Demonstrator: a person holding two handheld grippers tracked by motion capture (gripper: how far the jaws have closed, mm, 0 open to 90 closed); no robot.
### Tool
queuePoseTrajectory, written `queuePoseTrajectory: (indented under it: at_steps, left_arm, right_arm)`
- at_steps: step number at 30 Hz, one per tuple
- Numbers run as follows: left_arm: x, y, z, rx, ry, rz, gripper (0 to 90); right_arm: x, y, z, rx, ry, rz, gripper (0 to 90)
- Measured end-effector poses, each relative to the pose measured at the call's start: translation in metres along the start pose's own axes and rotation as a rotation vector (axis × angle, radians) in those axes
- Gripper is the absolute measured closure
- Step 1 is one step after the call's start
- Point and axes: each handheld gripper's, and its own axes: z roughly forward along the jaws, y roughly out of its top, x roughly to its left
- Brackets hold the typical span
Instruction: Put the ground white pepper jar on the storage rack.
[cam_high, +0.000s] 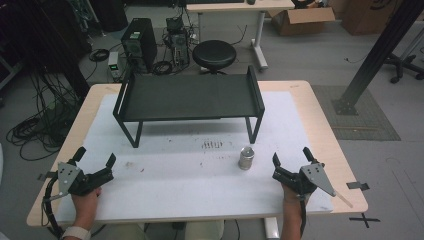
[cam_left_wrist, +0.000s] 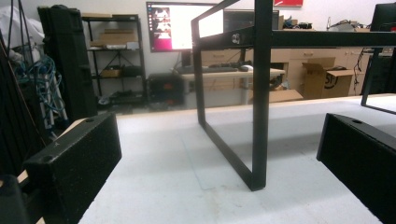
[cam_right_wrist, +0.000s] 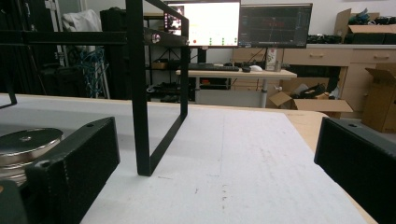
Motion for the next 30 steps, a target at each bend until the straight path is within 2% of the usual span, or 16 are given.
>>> queuePoseTrajectory:
  at_steps: [30]
  left_arm:
    - [0.0001, 0.0001, 0.0002, 0.001, 0.000, -0.001, 0.2]
  right_arm:
    - [-0.0015, 0.0009, 0.0012, 0.011, -0.005, 0.016, 0.0]
